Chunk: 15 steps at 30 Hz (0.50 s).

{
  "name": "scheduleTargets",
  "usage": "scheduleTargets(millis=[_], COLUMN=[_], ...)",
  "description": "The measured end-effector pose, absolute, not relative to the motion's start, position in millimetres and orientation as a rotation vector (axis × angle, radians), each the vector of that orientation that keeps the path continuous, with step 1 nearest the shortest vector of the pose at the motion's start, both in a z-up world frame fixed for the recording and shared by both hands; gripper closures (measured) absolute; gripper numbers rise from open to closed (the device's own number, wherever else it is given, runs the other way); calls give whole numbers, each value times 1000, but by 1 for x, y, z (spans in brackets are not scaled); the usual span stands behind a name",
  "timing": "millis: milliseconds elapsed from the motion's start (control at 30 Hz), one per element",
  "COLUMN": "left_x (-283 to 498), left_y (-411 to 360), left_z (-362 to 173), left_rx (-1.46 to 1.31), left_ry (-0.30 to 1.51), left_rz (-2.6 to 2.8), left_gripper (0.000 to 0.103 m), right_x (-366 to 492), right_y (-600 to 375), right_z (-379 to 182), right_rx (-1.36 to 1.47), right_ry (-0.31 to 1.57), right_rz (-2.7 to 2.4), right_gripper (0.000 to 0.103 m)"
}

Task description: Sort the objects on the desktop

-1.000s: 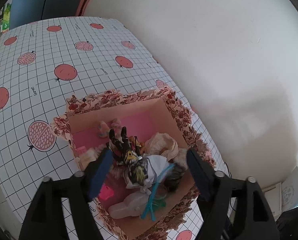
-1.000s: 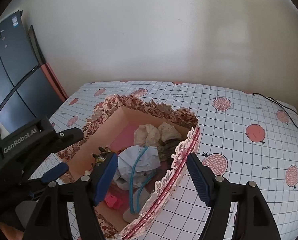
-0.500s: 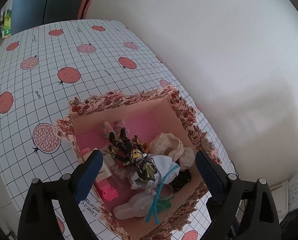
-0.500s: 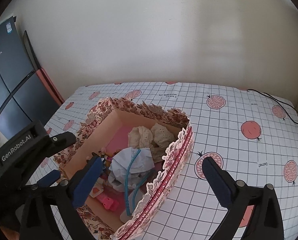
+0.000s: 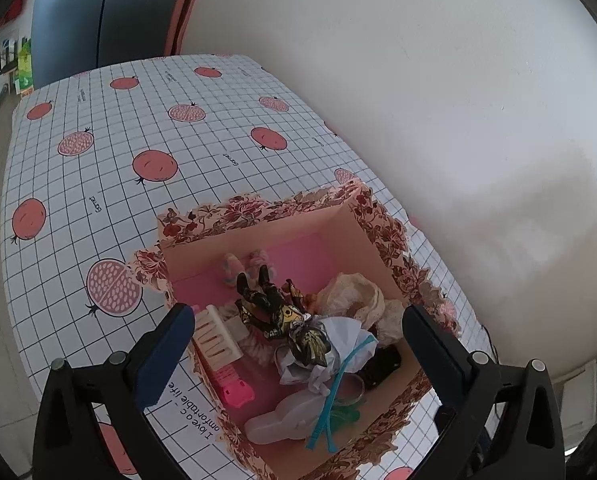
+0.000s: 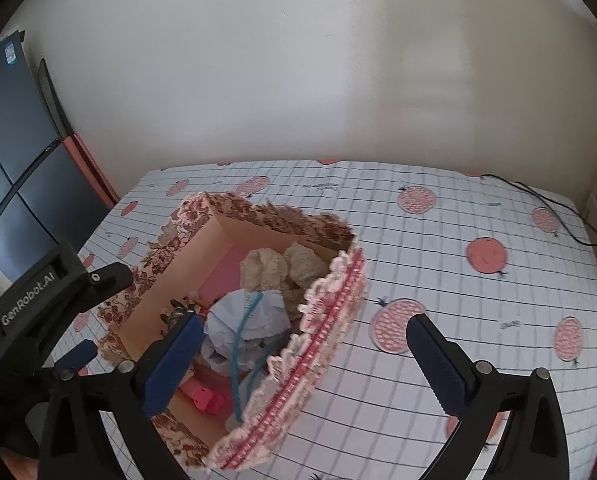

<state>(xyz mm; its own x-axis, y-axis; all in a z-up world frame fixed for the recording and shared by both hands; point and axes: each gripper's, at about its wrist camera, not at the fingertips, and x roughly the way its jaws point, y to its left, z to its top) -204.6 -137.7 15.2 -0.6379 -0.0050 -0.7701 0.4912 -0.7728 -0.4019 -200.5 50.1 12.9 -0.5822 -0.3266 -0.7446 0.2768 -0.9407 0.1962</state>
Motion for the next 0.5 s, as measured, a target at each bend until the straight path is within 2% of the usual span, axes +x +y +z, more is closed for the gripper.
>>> scheduleTargets(millis=[233,367,500], left_x=[-188,-168,-152], left_y=[-121,-93,-65], left_z=[34,53,63], left_rx=[1161,1135,1152], left_ry=[747,593,500], left_rz=[-2502,-2575,-2662], left_gripper=[0,0,0], right_x=[-172,-144,-113], right_y=[92,119,152], right_z=[36,37,36], right_rx=[1208,1212,1184], right_ry=[-98,20,-30], right_rz=[-2579,-2677,-2723], right_gripper=[0,0,0])
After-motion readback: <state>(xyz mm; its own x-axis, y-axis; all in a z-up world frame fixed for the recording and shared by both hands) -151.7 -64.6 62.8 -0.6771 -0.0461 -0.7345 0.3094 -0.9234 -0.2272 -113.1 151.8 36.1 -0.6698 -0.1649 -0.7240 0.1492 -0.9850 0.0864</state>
